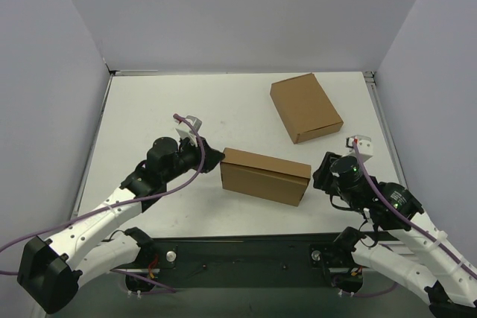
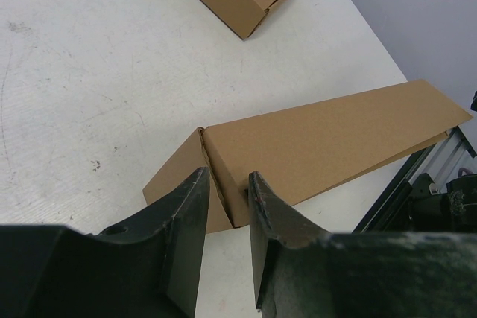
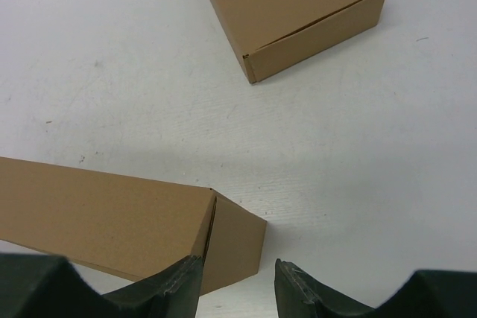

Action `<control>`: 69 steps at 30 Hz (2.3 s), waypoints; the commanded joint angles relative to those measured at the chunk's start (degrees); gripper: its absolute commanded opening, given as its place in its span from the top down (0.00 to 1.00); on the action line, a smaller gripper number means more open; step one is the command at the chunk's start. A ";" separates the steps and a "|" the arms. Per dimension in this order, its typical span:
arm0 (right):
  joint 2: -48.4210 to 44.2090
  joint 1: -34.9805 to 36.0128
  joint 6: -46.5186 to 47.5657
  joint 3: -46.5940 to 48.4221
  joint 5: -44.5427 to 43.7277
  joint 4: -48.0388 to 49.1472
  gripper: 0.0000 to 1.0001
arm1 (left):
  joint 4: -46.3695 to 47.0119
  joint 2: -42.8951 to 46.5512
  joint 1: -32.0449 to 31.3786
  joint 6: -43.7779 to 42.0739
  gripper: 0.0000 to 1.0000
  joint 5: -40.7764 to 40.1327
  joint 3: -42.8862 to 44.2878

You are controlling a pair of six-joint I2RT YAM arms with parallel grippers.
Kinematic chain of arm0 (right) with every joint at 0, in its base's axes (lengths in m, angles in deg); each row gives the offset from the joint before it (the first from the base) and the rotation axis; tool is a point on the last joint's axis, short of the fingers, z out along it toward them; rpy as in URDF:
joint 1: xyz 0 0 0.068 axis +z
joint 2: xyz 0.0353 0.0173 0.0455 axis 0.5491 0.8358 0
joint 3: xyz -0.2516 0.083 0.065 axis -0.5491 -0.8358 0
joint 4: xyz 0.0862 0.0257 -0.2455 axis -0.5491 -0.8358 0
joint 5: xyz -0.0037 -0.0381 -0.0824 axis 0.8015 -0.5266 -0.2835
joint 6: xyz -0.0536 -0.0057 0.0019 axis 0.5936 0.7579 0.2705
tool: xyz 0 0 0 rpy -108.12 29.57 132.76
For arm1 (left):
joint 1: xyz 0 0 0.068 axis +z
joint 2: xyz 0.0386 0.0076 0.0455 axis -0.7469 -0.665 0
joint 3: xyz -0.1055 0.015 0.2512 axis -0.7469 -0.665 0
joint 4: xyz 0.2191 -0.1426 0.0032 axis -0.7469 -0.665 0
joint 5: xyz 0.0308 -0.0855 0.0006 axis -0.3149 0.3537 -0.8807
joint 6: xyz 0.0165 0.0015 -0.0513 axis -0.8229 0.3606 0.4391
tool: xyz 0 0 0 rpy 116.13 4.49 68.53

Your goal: Fold the paper box

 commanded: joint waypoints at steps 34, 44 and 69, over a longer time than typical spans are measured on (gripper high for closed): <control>1.05 -0.46 -3.69 -10.41 9.72 -7.07 0.78 | -17.11 -3.44 -3.19 -3.34 0.64 -11.76 -4.63; 7.99 -0.20 -3.07 -12.26 13.06 -12.01 0.78 | -18.88 -3.62 -4.60 -0.27 0.64 -15.54 -7.62; 8.52 -0.38 -0.87 -10.68 14.64 -7.00 0.76 | -23.44 -7.04 -16.80 18.19 0.75 -22.12 -15.80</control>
